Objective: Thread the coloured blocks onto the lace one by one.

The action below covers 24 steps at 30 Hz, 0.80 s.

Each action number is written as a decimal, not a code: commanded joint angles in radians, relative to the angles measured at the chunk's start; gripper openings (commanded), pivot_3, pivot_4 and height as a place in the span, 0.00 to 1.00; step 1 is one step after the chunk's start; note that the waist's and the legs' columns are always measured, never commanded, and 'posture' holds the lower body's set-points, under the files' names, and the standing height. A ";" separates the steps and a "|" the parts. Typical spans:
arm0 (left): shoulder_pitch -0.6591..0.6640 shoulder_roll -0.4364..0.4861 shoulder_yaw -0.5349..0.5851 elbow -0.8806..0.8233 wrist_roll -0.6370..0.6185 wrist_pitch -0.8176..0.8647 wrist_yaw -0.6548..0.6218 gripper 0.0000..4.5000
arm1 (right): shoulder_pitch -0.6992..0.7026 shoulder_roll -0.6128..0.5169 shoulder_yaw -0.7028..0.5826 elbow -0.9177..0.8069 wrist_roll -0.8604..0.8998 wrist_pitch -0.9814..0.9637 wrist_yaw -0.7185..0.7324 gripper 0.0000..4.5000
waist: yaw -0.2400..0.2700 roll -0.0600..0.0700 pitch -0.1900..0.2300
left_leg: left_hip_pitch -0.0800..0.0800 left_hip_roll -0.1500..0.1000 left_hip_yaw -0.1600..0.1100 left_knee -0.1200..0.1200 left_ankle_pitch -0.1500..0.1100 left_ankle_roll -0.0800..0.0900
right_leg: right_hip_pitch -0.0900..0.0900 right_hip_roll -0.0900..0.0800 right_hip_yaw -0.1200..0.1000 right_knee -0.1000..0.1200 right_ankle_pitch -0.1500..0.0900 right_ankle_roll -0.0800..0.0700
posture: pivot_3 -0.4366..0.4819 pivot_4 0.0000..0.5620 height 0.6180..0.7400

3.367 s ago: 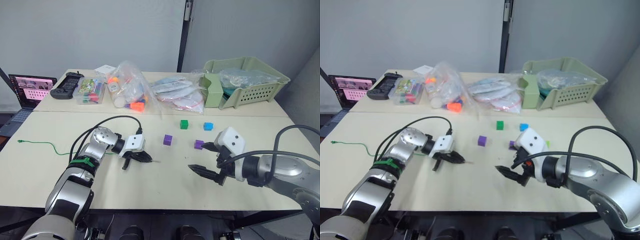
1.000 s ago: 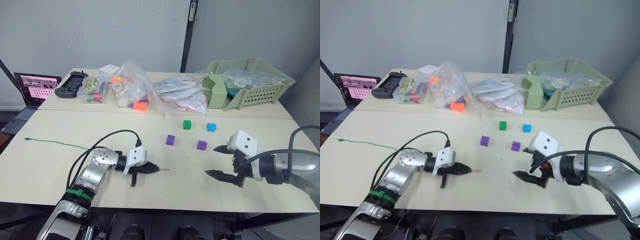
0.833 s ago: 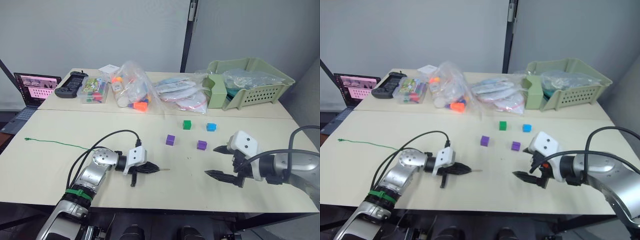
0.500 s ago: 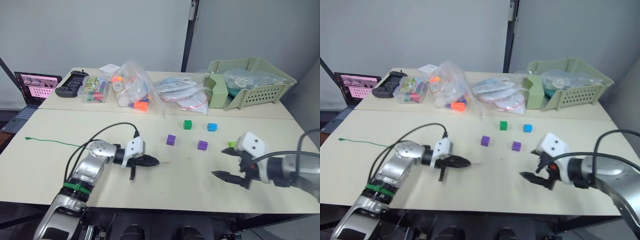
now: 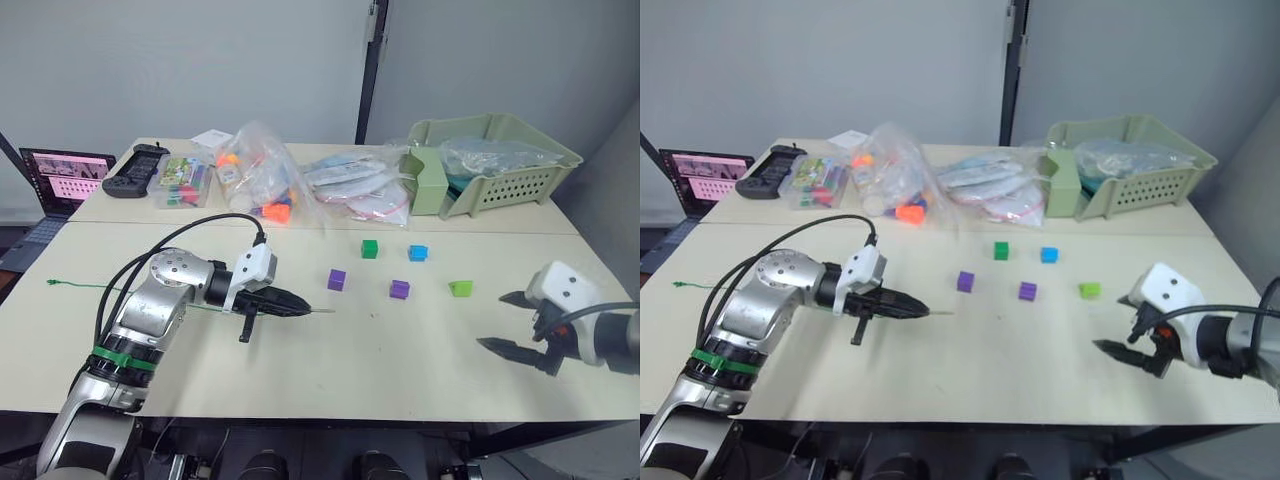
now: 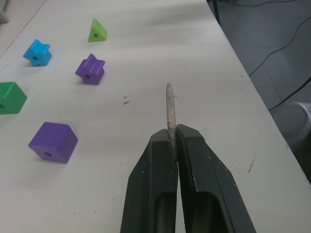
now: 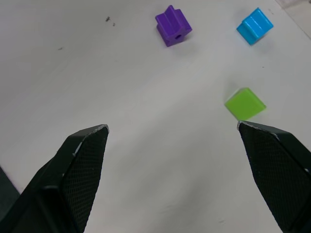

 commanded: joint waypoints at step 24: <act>0.082 0.035 0.051 -0.189 -0.042 0.086 0.137 0.00 | -0.299 0.622 0.052 0.364 -0.136 -0.049 -0.603 1.00 | -0.002 0.001 0.000 | -0.001 -0.001 0.000 -0.001 0.000 0.000 | -0.002 -0.001 0.001 0.001 0.000 0.000 | 0.48 0.27 0.95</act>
